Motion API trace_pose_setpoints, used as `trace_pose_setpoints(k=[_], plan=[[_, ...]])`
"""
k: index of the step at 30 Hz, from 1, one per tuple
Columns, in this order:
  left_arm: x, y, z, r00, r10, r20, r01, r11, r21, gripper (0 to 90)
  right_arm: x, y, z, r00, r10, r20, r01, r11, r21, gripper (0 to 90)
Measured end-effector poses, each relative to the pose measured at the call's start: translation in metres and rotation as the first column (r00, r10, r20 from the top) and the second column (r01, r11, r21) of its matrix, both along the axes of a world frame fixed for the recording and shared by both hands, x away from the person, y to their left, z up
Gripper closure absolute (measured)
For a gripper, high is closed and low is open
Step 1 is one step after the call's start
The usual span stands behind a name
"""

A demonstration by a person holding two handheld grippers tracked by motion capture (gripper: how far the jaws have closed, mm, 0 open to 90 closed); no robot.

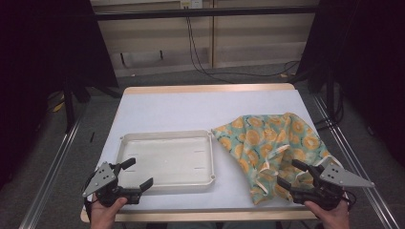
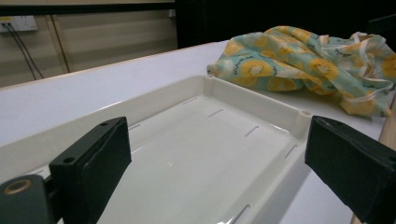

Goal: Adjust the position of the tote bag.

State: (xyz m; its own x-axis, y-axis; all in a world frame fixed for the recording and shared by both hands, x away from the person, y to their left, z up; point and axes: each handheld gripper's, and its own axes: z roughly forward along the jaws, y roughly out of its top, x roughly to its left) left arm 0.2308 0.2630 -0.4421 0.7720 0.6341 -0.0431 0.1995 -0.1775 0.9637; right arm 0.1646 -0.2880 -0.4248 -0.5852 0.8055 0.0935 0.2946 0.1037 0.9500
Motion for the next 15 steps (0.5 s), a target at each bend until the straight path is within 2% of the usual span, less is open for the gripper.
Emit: trace_pose_setpoints(k=[5,6,11,13,15], plan=[[-0.0008,-0.0036,0.0004,0.9993,-0.038,0.005,0.038,0.9990,0.025,8.9,0.0010,-0.0033,0.0005,0.9999,0.006,-0.012,-0.005,1.000,0.017,23.6],[-0.0012,-0.0052,0.0000,0.9995,-0.031,0.002,0.031,0.9994,0.015,10.1,0.0004,-0.0033,0.0009,0.9997,0.015,-0.020,-0.015,1.000,0.012,27.9],[-0.0018,-0.0081,-0.0002,0.9987,-0.049,-0.015,0.049,0.9986,0.018,12.8,0.0016,0.0014,0.0004,0.9978,0.057,-0.033,-0.058,0.998,-0.012,34.8],[-0.0030,-0.0096,-0.0002,0.9991,-0.041,-0.012,0.041,0.9991,0.014,13.6,0.0014,0.0021,0.0006,0.9976,0.056,-0.040,-0.057,0.998,-0.017,36.0],[-0.0033,-0.0094,-0.0001,0.9985,-0.055,-0.005,0.055,0.9978,0.037,14.6,0.0022,0.0039,0.0005,0.9970,0.067,-0.040,-0.068,0.997,-0.025,36.3]])
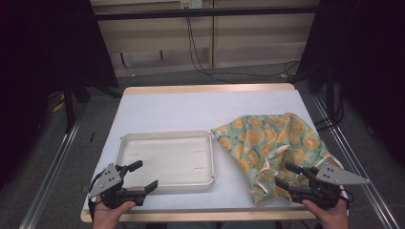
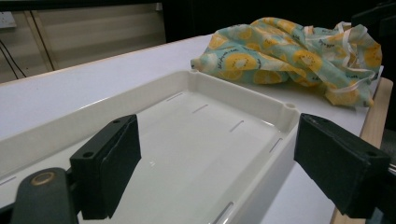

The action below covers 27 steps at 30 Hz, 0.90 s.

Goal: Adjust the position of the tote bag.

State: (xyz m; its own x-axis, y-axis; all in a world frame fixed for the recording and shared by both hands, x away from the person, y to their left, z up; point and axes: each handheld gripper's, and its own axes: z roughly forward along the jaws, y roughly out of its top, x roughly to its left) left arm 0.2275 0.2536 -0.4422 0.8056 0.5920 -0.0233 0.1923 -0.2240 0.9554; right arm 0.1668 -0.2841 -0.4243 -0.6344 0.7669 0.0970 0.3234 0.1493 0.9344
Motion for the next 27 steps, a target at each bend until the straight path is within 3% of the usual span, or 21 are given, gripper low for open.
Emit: trace_pose_setpoints(k=[10,12,14,18,20,27], plan=[[-0.001,-0.010,0.000,0.9985,-0.054,-0.009,0.054,0.9985,0.012,26.6,0.008,0.012,-0.003,0.9988,0.032,-0.036,-0.034,0.997,-0.070,33.7],[0.000,-0.013,-0.001,0.9981,-0.058,-0.020,0.058,0.9983,-0.003,25.7,0.010,0.012,-0.007,0.9977,0.033,-0.060,-0.038,0.995,-0.087,38.7],[0.001,-0.017,-0.002,0.9973,-0.070,-0.022,0.070,0.9974,0.013,25.3,0.012,0.013,-0.009,0.9977,0.007,-0.068,-0.015,0.993,-0.114,48.7],[0.001,-0.025,-0.002,0.9963,-0.082,-0.026,0.082,0.9966,0.007,25.3,0.016,0.012,-0.009,0.9964,0.035,-0.078,-0.043,0.994,-0.100,77.0],[0.002,-0.032,-0.003,0.9934,-0.112,-0.025,0.112,0.9933,0.028,25.3,0.017,0.013,-0.006,0.9964,0.047,-0.070,-0.053,0.995,-0.085,86.2],[0.010,-0.052,0.000,0.9874,-0.156,-0.030,0.156,0.9878,0.004,29.4,0.025,0.018,0.005,0.9956,0.075,-0.057,-0.078,0.995,-0.058,90.0]])
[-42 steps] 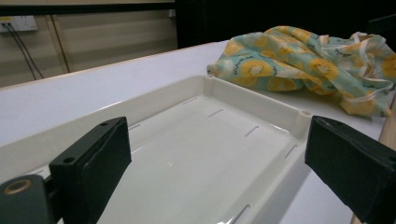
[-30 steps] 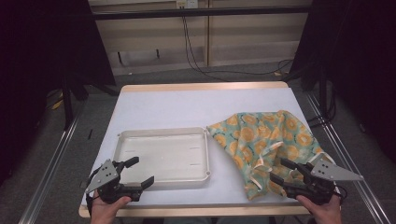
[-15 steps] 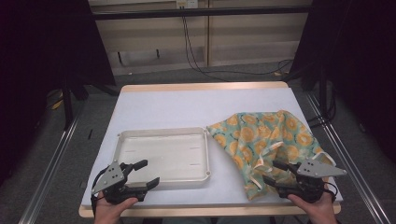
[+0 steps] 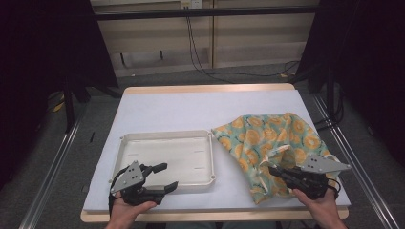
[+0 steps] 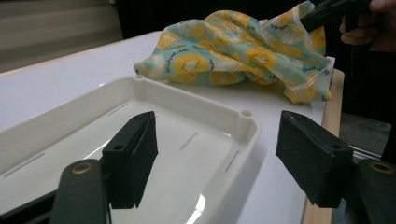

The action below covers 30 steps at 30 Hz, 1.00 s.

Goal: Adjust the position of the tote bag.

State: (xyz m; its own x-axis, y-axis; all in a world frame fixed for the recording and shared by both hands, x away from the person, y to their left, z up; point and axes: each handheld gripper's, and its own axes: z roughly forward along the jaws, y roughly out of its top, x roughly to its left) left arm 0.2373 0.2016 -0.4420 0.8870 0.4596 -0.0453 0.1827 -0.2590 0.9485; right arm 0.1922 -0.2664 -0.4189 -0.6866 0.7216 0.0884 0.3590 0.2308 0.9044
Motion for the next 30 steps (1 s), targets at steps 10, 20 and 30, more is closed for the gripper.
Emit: trace_pose_setpoints(k=[10,20,30], plan=[[0.013,-0.048,0.003,0.9889,-0.149,-0.003,0.149,0.9889,0.006,45.7,0.017,-0.003,0.026,0.9979,-0.001,0.064,-0.002,0.999,0.039,90.0],[0.016,-0.083,0.013,0.9699,-0.243,0.004,0.243,0.9699,-0.004,62.2,0.039,0.008,0.042,0.9960,0.030,0.084,-0.035,0.998,0.058,90.0],[0.018,-0.128,0.024,0.9522,-0.304,0.027,0.305,0.9523,-0.016,62.2,0.053,0.029,0.049,0.9919,0.086,0.094,-0.092,0.994,0.064,90.0]])
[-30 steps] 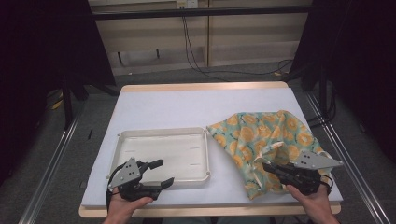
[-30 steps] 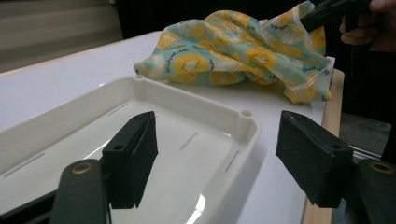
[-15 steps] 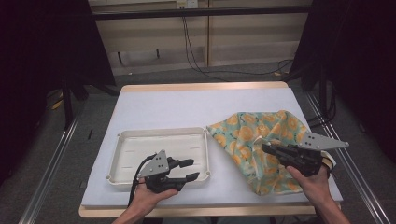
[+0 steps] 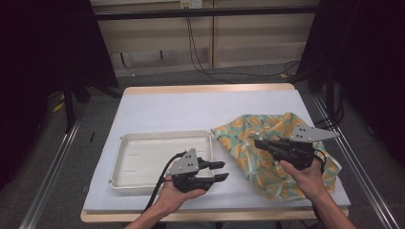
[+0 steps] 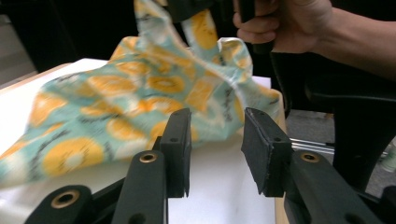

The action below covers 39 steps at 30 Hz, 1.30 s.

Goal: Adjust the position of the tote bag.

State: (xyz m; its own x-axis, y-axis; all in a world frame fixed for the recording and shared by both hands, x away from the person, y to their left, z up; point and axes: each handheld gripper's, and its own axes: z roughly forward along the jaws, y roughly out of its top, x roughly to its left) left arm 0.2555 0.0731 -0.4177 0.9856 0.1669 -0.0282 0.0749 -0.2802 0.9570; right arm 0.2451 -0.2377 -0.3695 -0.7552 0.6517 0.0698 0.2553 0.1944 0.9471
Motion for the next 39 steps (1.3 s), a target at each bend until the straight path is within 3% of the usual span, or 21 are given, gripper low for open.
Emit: trace_pose_setpoints(k=[6,9,10,11,13,17,19,20,23,24,30,34,36,37,39], plan=[[0.007,-0.027,-0.002,0.9991,-0.039,-0.015,0.039,0.9992,-0.005,55.5,0.000,0.008,0.005,0.9996,0.025,0.012,-0.025,1.000,-0.003,90.0],[0.011,-0.038,-0.004,0.9990,-0.041,-0.018,0.041,0.9991,-0.016,52.1,0.001,0.010,0.007,0.9994,0.030,0.017,-0.030,1.000,0.002,90.0],[0.013,-0.041,-0.003,0.9995,-0.026,-0.016,0.026,0.9997,0.000,50.2,0.001,0.010,0.007,0.9995,0.025,0.019,-0.025,1.000,-0.001,90.0],[0.014,-0.044,-0.004,0.9994,-0.021,-0.027,0.020,0.9997,-0.017,47.7,0.002,0.009,0.008,0.9995,0.028,0.017,-0.028,1.000,0.009,90.0],[0.015,-0.051,-0.003,0.9989,0.009,-0.045,-0.009,0.9999,-0.012,42.3,0.003,0.010,0.008,0.9994,0.027,0.021,-0.027,1.000,0.009,90.0],[0.013,-0.066,-0.006,0.9990,-0.013,-0.044,0.013,0.9998,0.016,40.0,0.004,0.012,0.010,0.9992,0.035,0.019,-0.035,0.999,0.009,90.0],[0.016,-0.070,-0.009,0.9977,0.003,-0.068,-0.002,0.9999,0.015,44.6,0.005,0.011,0.010,0.9992,0.036,0.019,-0.036,0.999,0.012,90.0],[0.020,-0.070,-0.010,0.9955,-0.023,-0.091,0.025,0.9994,0.022,52.0,0.005,0.011,0.010,0.9990,0.040,0.018,-0.040,0.999,0.016,90.0],[0.024,-0.071,-0.011,0.9892,-0.051,-0.137,0.056,0.9980,0.029,85.8,0.005,0.009,0.010,0.9993,0.034,0.017,-0.035,0.999,0.016,90.0],[0.024,-0.071,-0.011,0.9900,-0.043,-0.134,0.049,0.9981,0.038,88.4,0.005,0.008,0.011,0.9992,0.033,0.021,-0.033,0.999,0.015,90.0],[0.025,-0.053,-0.005,0.9915,-0.030,-0.127,0.038,0.9974,0.061,90.0,0.009,-0.012,0.017,0.9994,-0.014,0.032,0.013,1.000,0.013,90.0],[0.026,-0.039,-0.002,0.9921,-0.021,-0.124,0.027,0.9986,0.047,90.0,0.019,-0.028,0.019,0.9982,-0.051,0.030,0.050,0.998,0.027,90.0],[0.027,-0.034,0.000,0.9932,-0.011,-0.116,0.017,0.9988,0.045,90.0,0.024,-0.028,0.017,0.9979,-0.060,0.027,0.059,0.998,0.001,90.0],[0.028,-0.032,0.000,0.9922,-0.015,-0.124,0.019,0.9993,0.031,90.0,0.028,-0.027,0.015,0.9980,-0.059,0.023,0.059,0.998,-0.001,90.0],[0.032,-0.027,0.001,0.9930,0.007,-0.118,-0.001,0.9990,0.046,90.0,0.036,-0.026,0.010,0.9982,-0.059,0.005,0.059,0.998,0.009,89.3]])
